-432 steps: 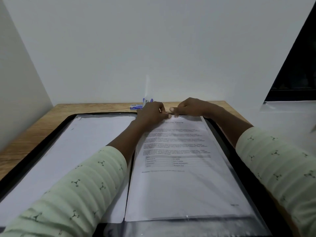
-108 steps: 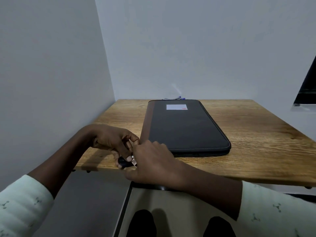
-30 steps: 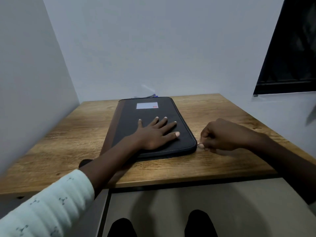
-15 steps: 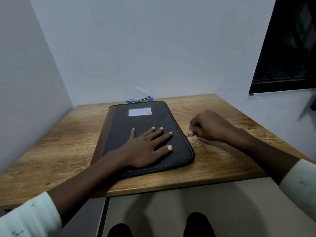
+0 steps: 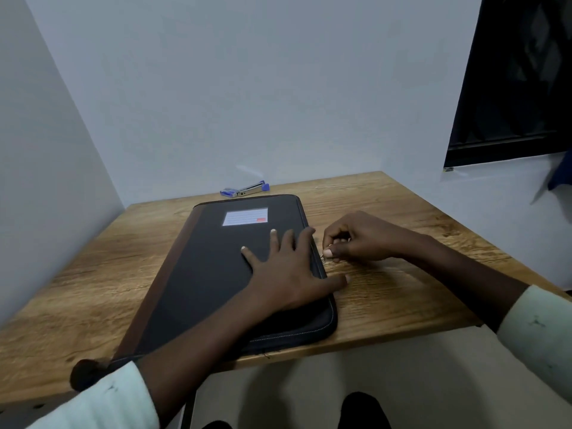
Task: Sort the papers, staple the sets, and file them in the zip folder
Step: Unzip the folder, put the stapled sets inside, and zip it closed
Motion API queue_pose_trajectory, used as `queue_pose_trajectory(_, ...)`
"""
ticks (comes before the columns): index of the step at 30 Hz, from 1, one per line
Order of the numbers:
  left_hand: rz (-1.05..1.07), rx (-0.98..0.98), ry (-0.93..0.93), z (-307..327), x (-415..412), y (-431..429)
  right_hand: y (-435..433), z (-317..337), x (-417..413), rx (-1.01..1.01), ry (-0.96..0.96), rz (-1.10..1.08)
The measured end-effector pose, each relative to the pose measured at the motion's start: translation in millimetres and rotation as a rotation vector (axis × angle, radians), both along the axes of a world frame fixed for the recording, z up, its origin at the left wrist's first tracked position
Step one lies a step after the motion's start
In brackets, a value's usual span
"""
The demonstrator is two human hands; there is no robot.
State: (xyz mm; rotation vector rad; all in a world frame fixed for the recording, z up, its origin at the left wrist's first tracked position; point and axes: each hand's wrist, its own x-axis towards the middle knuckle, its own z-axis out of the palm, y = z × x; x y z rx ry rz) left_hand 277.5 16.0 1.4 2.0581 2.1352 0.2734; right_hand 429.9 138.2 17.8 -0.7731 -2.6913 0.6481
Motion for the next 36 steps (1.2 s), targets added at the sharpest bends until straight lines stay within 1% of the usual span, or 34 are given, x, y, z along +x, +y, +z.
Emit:
queue_pose_trajectory(2, 0.019, -0.012, -0.022, 1, 2, 9, 2, -3, 1, 0.005, 0.027, -0.012)
queue_pose_trajectory(6, -0.032, -0.052, -0.066, 1, -2, 2, 2, -11, 0, -0.024, 0.105, 0.001)
queue_pose_trajectory(9, -0.095, -0.085, -0.091, 9, -12, -9, 5, -13, -4, -0.023, 0.135, 0.003)
queue_pose_trajectory(13, -0.187, -0.173, -0.161, 20, -34, -20, 15, -14, -9, 0.0, 0.127, -0.031)
queue_pose_trajectory(16, -0.231, -0.253, -0.194, 30, -52, -26, 19, -19, -13, 0.008, 0.153, -0.074)
queue_pose_trajectory(20, -0.247, -0.42, -0.162, 38, -72, -32, 29, -23, -11, 0.021, 0.258, -0.205)
queue_pose_trajectory(21, -0.263, -0.439, -0.154, 38, -79, -31, 33, -22, -11, 0.025, 0.262, -0.239)
queue_pose_trajectory(23, -0.263, -0.472, -0.176, 43, -87, -30, 37, -19, -13, 0.033, 0.207, -0.27)
queue_pose_trajectory(24, -0.267, -0.45, -0.207, 47, -84, -23, 40, -16, -12, 0.042, 0.159, -0.273)
queue_pose_trajectory(26, -0.23, -0.291, -0.237, 48, -72, -6, 42, -10, -11, 0.047, 0.068, -0.238)
queue_pose_trajectory(28, -0.161, -0.141, -0.157, 42, -57, 17, 42, -5, -11, 0.054, 0.018, -0.207)
queue_pose_trajectory(29, -0.145, -0.118, -0.093, 37, -49, 28, 43, -3, -11, 0.063, 0.009, -0.201)
queue_pose_trajectory(32, -0.14, -0.159, 0.041, 23, -39, 58, 44, -2, -12, 0.091, -0.004, -0.201)
queue_pose_trajectory(36, -0.135, -0.185, 0.052, 25, -40, 88, 45, -1, -11, 0.071, 0.001, -0.189)
